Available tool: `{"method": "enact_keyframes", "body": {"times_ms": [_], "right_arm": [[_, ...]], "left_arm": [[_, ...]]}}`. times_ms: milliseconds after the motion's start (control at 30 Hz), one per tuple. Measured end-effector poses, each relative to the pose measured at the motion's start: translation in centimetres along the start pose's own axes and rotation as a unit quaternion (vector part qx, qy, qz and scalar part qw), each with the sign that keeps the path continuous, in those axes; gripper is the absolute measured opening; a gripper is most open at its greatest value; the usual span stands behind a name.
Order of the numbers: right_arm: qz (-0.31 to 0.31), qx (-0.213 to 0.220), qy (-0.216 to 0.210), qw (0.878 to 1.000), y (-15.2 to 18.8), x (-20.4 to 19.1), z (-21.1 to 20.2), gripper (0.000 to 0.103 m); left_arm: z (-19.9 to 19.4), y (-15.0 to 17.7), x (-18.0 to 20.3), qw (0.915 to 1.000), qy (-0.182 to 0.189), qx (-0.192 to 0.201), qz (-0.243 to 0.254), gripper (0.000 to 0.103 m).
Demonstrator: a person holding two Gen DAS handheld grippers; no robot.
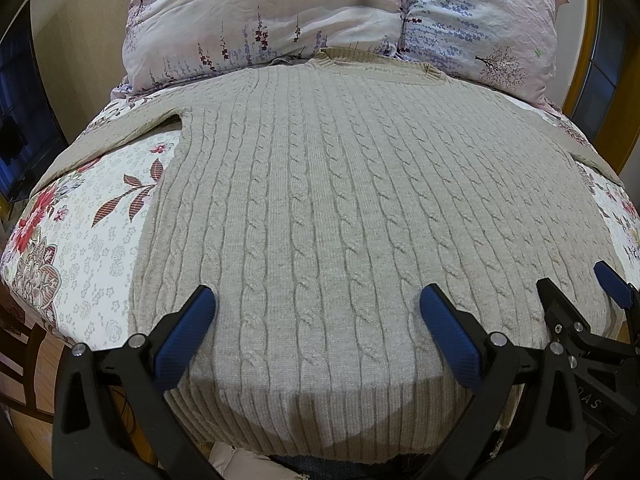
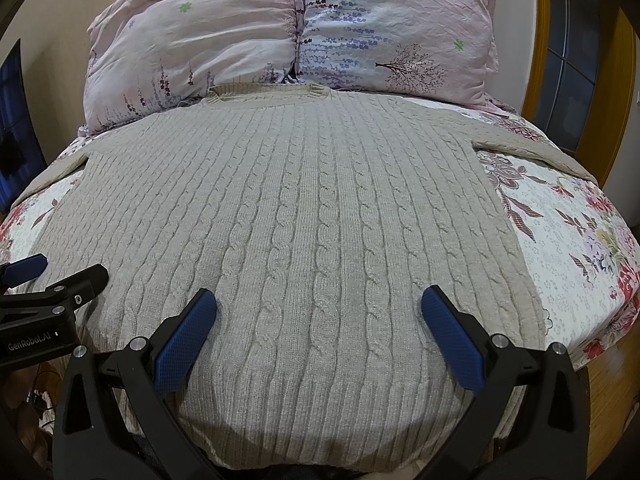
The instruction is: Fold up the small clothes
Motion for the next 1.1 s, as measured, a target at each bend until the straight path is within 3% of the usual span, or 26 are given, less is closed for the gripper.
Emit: {"method": "enact_keyframes", "body": {"times_ms": [1100], "right_arm": [[0.003,0.004,-0.002,1.000,0.55,0.01,0.26,0.102]], "left_arm": [[-0.01,-0.02,0.00,1.0000,0.000,0.001,0.000,0.101]]}}
Point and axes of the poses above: each gripper's, at about its wrist camera, not at the fingertips, and z roughly the way its jaws point, x to its right, y to its underside, the point moved 3 cm from there along z, roughly the way its jaws point, and after that the axes turned 9 degrees about x, right-handed, at the moved point
